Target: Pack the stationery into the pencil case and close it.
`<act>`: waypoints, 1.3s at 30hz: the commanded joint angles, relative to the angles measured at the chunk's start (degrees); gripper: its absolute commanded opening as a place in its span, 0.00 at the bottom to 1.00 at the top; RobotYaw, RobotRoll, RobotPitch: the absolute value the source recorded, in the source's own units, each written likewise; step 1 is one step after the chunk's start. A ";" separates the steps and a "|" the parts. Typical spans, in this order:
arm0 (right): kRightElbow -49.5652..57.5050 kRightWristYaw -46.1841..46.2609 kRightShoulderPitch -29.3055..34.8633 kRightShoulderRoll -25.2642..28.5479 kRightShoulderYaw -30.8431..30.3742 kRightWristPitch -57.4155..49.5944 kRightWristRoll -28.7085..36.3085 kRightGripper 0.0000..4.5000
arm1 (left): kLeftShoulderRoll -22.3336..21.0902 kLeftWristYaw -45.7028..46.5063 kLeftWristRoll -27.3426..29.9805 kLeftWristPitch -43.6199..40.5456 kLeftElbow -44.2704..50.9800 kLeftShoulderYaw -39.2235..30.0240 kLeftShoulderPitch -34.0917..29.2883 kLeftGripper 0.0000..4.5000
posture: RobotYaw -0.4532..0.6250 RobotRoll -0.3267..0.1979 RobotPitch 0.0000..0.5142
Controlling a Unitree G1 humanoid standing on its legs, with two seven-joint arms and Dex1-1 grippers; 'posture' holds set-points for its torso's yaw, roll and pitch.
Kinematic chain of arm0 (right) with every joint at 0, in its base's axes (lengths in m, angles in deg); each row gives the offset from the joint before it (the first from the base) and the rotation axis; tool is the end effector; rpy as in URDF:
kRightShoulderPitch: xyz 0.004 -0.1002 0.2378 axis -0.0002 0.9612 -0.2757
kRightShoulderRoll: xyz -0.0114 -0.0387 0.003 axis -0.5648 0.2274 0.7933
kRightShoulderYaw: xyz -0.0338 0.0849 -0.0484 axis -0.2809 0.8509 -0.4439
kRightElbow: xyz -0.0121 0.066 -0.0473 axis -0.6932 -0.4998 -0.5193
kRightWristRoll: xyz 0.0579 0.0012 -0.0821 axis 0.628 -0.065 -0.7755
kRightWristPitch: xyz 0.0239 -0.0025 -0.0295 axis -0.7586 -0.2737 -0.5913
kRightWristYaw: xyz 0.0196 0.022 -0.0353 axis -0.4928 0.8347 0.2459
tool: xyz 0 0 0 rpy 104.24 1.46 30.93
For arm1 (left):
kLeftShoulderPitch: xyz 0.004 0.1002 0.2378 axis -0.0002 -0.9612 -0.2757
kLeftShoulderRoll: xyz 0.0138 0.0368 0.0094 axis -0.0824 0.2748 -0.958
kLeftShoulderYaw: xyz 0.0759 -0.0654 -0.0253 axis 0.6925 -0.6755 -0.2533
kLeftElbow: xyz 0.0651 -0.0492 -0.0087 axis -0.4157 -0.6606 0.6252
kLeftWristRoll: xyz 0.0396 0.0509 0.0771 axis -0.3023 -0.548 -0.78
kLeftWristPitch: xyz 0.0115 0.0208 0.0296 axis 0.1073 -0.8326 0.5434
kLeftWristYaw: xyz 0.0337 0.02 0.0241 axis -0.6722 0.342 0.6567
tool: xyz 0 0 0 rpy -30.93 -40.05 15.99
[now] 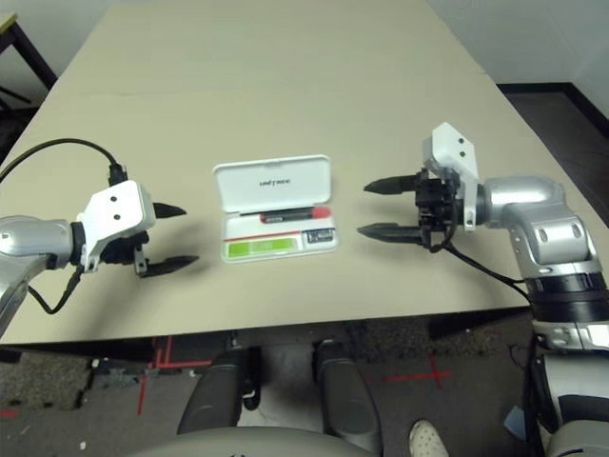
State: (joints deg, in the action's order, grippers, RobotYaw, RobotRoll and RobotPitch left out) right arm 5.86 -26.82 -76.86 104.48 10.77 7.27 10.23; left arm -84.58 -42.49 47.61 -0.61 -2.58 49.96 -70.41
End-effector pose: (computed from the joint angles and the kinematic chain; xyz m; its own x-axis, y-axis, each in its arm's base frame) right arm 0.2526 -0.2890 0.1860 0.3198 0.8569 -0.4042 -0.9441 0.3244 -0.0593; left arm 0.2279 0.2523 0.1926 0.5386 -0.6412 -0.5467 0.8425 0.4023 0.3583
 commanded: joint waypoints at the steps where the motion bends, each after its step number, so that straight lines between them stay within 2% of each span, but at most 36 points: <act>1: 3.66 1.20 2.02 0.96 1.64 -1.54 1.79 0.98 | 0.96 0.17 -1.35 0.93 -3.68 1.41 1.73 1.00 | 0.40 0.62 0.29; 6: 5.10 2.40 4.10 1.60 2.44 -1.81 2.32 0.98 | 3.86 3.01 -3.19 -0.37 -11.12 1.75 6.84 1.00 | 0.38 0.62 0.28; 9: 5.46 2.71 4.62 1.76 2.65 -1.72 2.43 1.00 | 6.69 6.32 -4.43 -2.69 -16.71 1.96 11.28 0.86 | 0.37 0.62 0.28; 12: 5.54 2.93 4.69 1.85 2.64 -1.67 2.44 1.00 | 9.14 7.79 -4.99 -4.58 -21.10 2.48 15.03 0.59 | 0.37 0.62 0.28; 18: 5.78 3.44 4.55 1.73 2.33 -1.51 2.42 1.00 | 15.24 9.90 -7.08 -3.14 -32.09 4.03 22.33 0.07 | 0.36 0.62 0.27; 19: 5.81 3.51 4.55 1.70 2.29 -1.45 2.41 1.00 | 16.32 10.18 -7.23 -3.04 -33.31 4.17 23.28 0.01 | 0.36 0.62 0.27; 23: 6.49 3.96 4.81 1.65 2.28 -1.51 2.59 1.00 | 19.55 10.57 -7.85 -2.26 -37.06 4.87 25.95 0.01 | 0.35 0.62 0.27; 29: 7.34 4.36 5.64 1.71 2.45 -1.37 2.70 1.00 | 21.96 9.54 -7.67 -1.75 -37.53 5.07 27.27 0.01 | 0.35 0.62 0.27; 39: 7.07 4.31 5.34 1.74 1.88 -1.24 2.40 1.00 | 20.80 4.32 -5.55 -3.70 -31.59 4.80 26.36 0.01 | 0.34 0.62 0.27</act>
State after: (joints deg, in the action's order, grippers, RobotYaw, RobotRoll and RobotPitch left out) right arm 12.20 -22.35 -71.83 105.81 12.99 5.87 12.24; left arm -62.84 -36.36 41.22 -3.51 -36.26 54.37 -43.14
